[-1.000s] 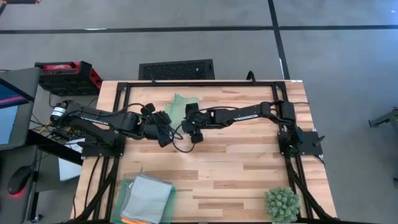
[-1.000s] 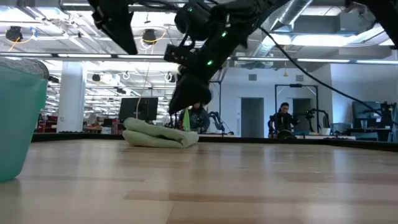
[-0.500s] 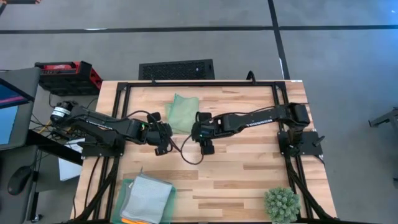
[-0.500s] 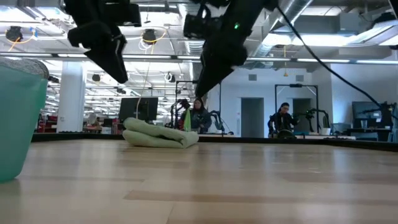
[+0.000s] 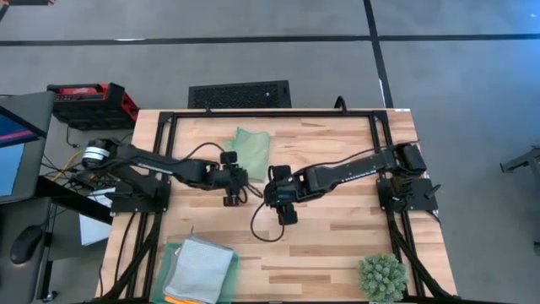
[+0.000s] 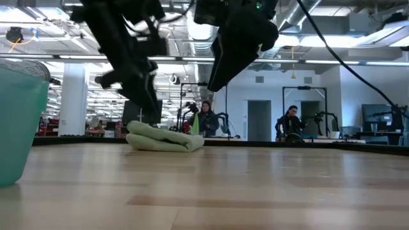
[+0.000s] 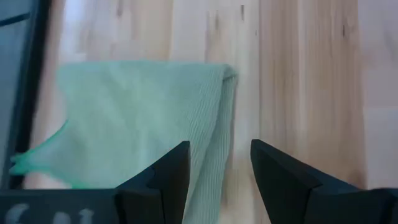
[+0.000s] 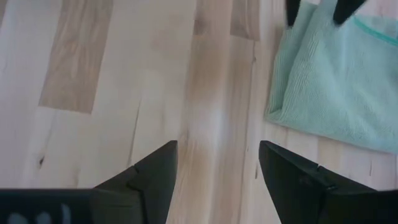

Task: Fold microfiber towels
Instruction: Put the green microfiber cloth into the green bin

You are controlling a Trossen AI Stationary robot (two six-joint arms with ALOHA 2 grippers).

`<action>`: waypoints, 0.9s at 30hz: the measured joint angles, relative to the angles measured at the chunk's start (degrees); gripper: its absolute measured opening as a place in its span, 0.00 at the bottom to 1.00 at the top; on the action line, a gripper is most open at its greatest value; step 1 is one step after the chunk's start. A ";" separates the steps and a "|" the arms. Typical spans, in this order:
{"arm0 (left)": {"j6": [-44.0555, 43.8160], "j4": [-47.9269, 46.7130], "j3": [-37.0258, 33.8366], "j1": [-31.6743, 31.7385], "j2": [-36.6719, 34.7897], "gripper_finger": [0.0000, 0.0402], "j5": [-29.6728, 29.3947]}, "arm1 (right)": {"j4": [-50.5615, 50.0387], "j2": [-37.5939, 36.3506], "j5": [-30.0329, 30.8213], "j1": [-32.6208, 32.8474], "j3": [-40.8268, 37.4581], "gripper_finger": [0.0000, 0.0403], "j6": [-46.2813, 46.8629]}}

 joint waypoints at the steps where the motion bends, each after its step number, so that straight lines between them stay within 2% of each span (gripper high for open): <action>1: 0.94 1.23 0.00 0.81 1.29 0.40 0.71 | -0.01 0.00 0.00 -0.04 0.02 0.62 0.02; 8: 3.36 4.80 0.04 4.87 8.26 0.40 0.28 | -0.22 0.00 0.00 -0.20 0.02 0.62 0.31; 12: 4.09 4.37 0.07 6.17 8.85 0.40 0.23 | -0.48 0.02 0.02 -0.66 0.02 0.62 0.29; 27: 5.32 2.97 0.07 8.07 10.31 0.40 6.40 | -0.98 0.08 0.00 -2.43 0.02 0.62 -0.11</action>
